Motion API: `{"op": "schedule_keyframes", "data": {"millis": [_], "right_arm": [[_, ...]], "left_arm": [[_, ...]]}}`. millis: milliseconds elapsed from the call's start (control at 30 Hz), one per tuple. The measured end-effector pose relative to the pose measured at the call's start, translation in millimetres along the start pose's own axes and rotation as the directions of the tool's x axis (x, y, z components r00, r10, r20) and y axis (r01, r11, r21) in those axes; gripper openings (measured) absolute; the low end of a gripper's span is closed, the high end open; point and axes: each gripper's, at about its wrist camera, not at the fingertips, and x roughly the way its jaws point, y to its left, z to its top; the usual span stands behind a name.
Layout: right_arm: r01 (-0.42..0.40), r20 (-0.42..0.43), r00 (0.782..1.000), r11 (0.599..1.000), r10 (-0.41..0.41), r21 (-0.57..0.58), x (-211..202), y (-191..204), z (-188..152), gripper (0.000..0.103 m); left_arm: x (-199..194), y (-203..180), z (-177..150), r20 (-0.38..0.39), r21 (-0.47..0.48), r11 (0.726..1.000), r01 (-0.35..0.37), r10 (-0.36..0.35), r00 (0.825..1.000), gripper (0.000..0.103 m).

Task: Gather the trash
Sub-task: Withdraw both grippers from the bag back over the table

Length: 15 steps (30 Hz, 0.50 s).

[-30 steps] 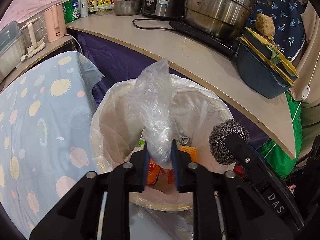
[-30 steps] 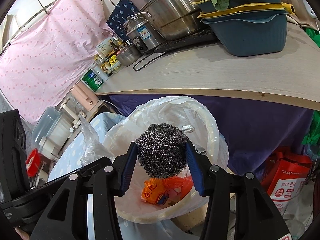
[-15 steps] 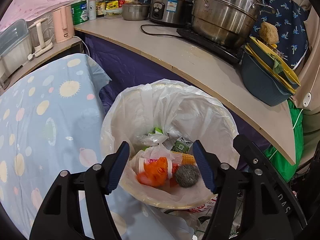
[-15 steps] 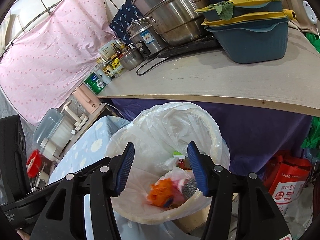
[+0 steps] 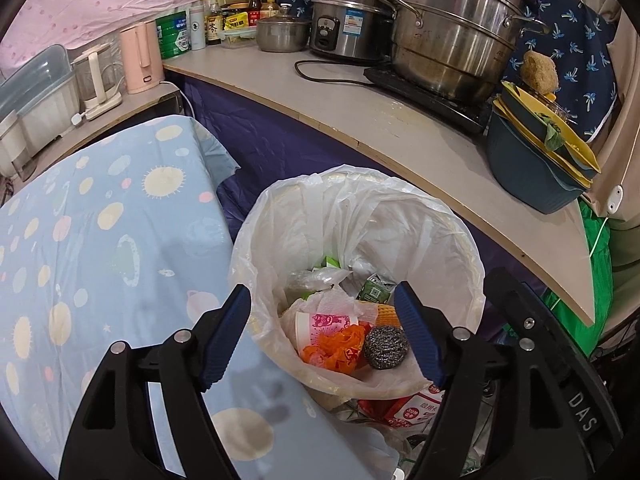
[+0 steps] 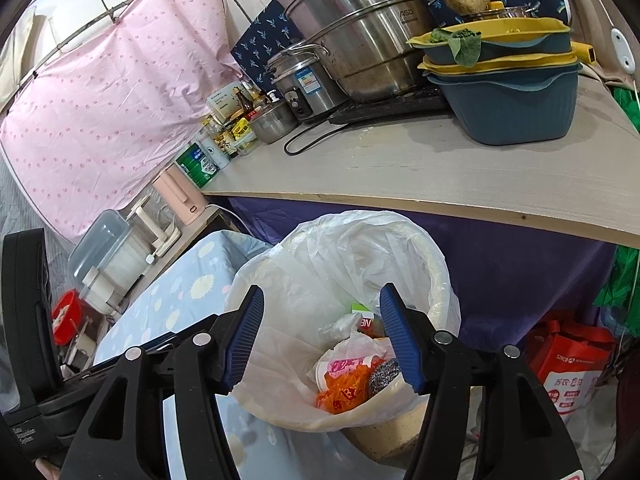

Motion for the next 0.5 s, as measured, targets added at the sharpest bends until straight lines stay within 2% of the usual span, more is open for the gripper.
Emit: {"op": "schedule_keyframes", "data": {"millis": [133, 233, 500], "right_arm": [[0.006, 0.002, 1.000, 1.000, -0.006, -0.025, -8, 7, -1, 0.060], [0.021, -0.002, 1.000, 0.999, -0.021, -0.045, -15, 12, -3, 0.061], [0.140, -0.027, 0.989, 0.980, -0.145, -0.142, -36, 25, -17, 0.073]], "left_arm": [[-9, 6, -5, 0.006, -0.005, 1.000, -0.012, 0.012, 1.000, 0.074], [-17, 12, -9, 0.015, -0.018, 0.999, -0.030, 0.030, 0.999, 0.080], [-38, 30, -30, 0.010, -0.046, 0.992, -0.113, 0.114, 0.993, 0.092]]}}
